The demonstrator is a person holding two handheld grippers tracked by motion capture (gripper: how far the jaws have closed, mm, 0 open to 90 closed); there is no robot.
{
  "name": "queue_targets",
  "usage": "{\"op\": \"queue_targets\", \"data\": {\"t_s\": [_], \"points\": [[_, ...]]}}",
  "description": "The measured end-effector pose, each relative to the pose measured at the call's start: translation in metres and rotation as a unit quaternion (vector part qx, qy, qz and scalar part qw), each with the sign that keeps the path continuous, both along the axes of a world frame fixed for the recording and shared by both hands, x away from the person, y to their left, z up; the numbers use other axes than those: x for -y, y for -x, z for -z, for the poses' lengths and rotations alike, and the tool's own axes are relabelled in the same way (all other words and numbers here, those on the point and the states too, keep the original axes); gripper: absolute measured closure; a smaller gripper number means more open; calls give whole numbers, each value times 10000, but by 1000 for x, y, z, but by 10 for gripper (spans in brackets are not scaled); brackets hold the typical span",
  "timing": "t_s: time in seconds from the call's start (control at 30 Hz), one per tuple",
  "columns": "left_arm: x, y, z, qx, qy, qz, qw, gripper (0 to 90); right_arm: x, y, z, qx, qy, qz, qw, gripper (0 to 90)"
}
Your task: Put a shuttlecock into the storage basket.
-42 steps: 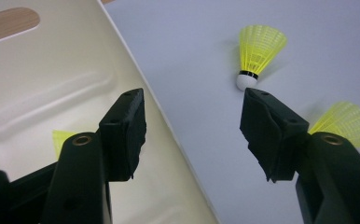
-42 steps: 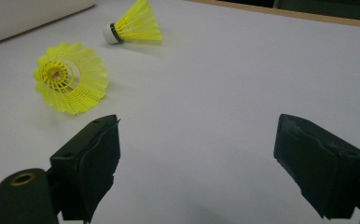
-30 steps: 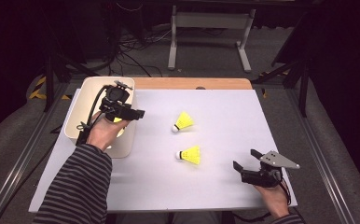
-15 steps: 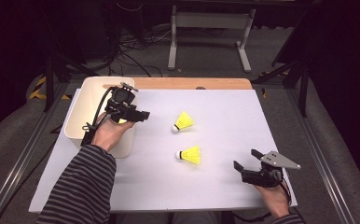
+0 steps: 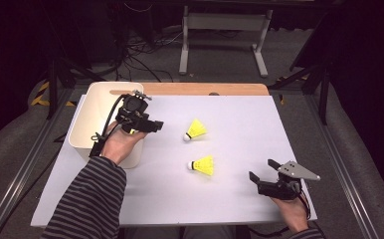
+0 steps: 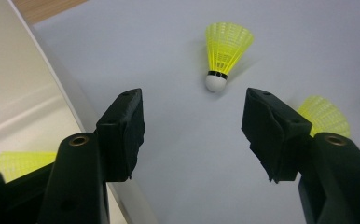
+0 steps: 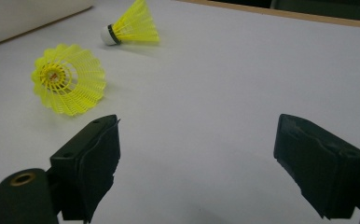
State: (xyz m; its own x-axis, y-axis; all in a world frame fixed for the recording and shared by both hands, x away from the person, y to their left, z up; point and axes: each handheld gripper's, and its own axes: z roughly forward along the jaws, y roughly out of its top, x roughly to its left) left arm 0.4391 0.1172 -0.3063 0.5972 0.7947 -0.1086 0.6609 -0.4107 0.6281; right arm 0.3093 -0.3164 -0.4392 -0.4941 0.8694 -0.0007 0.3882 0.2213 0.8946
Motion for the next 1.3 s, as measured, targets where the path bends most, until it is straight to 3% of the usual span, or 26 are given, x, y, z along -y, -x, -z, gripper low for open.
{"op": "queue_targets", "data": {"t_s": [1.3], "points": [[28,12,21,-104,-77,333,9994,379,0,0,0,-4,-11,-37,10000,147]]}}
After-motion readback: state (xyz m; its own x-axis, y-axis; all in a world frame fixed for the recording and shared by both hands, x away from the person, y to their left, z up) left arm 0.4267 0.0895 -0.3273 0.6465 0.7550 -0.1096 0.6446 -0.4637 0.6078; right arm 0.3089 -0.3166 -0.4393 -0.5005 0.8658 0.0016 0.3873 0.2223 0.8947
